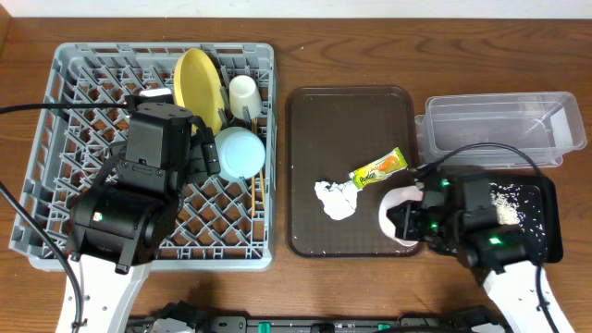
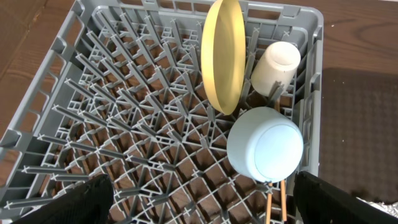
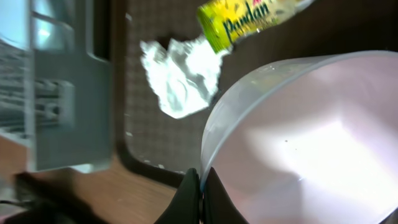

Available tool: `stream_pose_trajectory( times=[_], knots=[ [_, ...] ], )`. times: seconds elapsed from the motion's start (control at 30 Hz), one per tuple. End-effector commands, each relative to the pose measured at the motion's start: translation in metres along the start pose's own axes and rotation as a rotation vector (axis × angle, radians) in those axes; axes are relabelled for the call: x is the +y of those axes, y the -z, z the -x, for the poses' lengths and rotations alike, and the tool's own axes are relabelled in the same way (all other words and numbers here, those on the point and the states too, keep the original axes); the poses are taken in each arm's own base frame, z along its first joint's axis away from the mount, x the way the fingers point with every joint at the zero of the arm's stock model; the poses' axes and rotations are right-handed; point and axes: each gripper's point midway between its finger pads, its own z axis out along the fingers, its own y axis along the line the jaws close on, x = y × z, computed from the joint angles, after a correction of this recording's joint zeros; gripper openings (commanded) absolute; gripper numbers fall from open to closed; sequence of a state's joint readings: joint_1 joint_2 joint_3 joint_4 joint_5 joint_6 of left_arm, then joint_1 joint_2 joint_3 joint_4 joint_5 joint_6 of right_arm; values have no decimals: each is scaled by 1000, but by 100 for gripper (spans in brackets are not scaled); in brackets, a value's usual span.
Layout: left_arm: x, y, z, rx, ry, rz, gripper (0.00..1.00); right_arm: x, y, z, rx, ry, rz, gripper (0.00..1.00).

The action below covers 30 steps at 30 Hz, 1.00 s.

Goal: Sort waste into correct bins and load items into the dishwasher rack
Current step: 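Carry the white bowl left and set it down on the brown tray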

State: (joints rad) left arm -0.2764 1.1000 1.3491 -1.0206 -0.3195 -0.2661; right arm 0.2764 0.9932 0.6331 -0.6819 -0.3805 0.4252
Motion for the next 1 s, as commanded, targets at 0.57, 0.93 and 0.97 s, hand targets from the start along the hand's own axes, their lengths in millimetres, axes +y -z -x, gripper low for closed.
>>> stream_pose_trajectory(
  times=[0.57, 0.93, 0.97],
  knots=[
    [1, 0, 1, 0, 11, 5, 94, -11, -36, 11, -4, 58, -164, 10],
    [1, 0, 1, 0, 11, 5, 94, 2, -16, 32, -59, 65, -171, 44],
    [1, 0, 1, 0, 11, 5, 94, -1, -7, 36, -74, 51, -208, 43]
  ],
)
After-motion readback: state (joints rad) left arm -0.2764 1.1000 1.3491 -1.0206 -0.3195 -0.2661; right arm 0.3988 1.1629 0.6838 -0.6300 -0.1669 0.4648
